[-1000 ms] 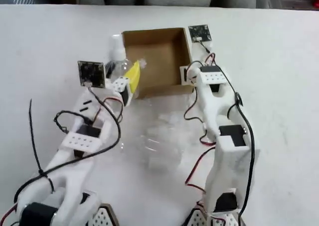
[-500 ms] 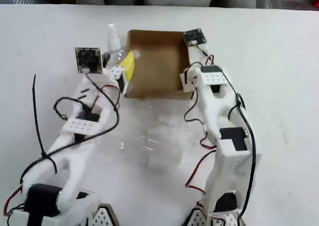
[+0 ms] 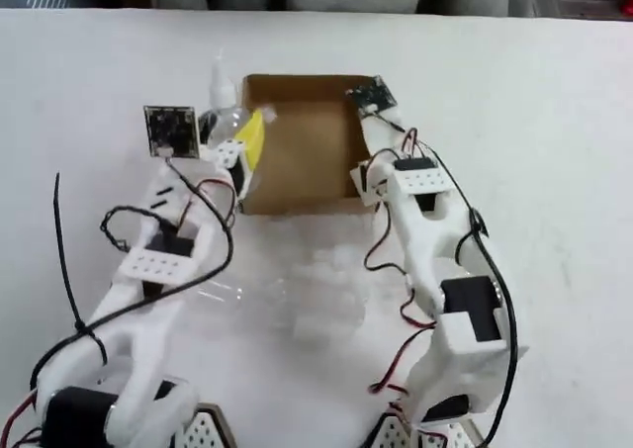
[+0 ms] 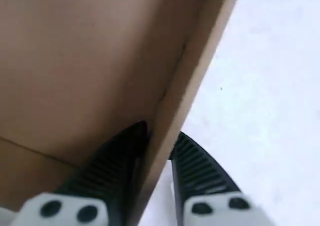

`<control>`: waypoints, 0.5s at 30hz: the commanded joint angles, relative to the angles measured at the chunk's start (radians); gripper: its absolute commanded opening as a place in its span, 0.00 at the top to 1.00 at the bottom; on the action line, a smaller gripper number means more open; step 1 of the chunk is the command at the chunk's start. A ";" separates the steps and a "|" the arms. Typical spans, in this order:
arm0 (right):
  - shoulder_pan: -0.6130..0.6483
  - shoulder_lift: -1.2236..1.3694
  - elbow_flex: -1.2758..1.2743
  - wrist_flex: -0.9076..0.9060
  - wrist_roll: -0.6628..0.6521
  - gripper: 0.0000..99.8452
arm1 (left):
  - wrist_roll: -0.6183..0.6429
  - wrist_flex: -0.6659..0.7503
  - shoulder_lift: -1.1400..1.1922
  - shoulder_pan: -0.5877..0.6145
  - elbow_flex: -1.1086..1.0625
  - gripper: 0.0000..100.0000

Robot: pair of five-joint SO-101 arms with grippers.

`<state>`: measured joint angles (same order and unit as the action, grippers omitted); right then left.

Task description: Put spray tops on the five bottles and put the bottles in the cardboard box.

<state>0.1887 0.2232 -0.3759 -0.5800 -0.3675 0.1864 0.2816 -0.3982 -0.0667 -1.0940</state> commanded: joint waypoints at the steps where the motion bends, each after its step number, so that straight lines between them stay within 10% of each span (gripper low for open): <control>1: 0.025 -0.022 0.005 0.013 -0.034 0.99 | -0.005 0.006 -0.096 -0.002 -0.006 0.98; 15: 0.027 -0.042 0.009 -0.059 0.006 0.88 | -0.006 0.106 -0.084 -0.021 -0.008 0.98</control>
<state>0.2010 0.2232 -0.3821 -0.6076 -0.3705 0.1864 0.3399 -0.4473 -0.0667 -1.1078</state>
